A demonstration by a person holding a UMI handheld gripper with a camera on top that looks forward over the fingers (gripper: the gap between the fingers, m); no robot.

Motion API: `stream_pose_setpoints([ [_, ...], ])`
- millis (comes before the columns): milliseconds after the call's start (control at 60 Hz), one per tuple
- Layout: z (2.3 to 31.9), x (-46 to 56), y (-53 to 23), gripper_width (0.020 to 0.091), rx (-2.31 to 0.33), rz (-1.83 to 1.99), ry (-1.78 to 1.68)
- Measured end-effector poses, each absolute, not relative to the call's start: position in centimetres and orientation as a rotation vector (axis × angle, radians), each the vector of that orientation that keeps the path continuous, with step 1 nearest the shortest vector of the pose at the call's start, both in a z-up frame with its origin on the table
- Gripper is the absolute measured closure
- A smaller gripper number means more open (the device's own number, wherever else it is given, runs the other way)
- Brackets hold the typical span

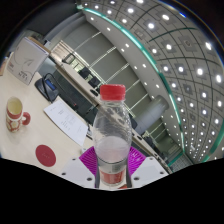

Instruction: Pour water

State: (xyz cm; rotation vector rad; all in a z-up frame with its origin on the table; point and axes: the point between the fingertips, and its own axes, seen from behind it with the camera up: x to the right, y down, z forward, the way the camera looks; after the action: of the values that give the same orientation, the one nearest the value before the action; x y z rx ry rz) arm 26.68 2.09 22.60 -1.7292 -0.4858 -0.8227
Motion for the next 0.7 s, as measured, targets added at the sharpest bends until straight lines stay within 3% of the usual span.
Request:
stream_pose_setpoints([
  [167,23.8,17.7,4.6,0.0750,-1.528,-1.094,-0.853],
  [533,19.4,7.6,7.9,0.0750,-1.010,-1.569,-1.491],
  [700,17.6,7.7,8.3,0.0749,-1.014,-1.600,-1.574],
])
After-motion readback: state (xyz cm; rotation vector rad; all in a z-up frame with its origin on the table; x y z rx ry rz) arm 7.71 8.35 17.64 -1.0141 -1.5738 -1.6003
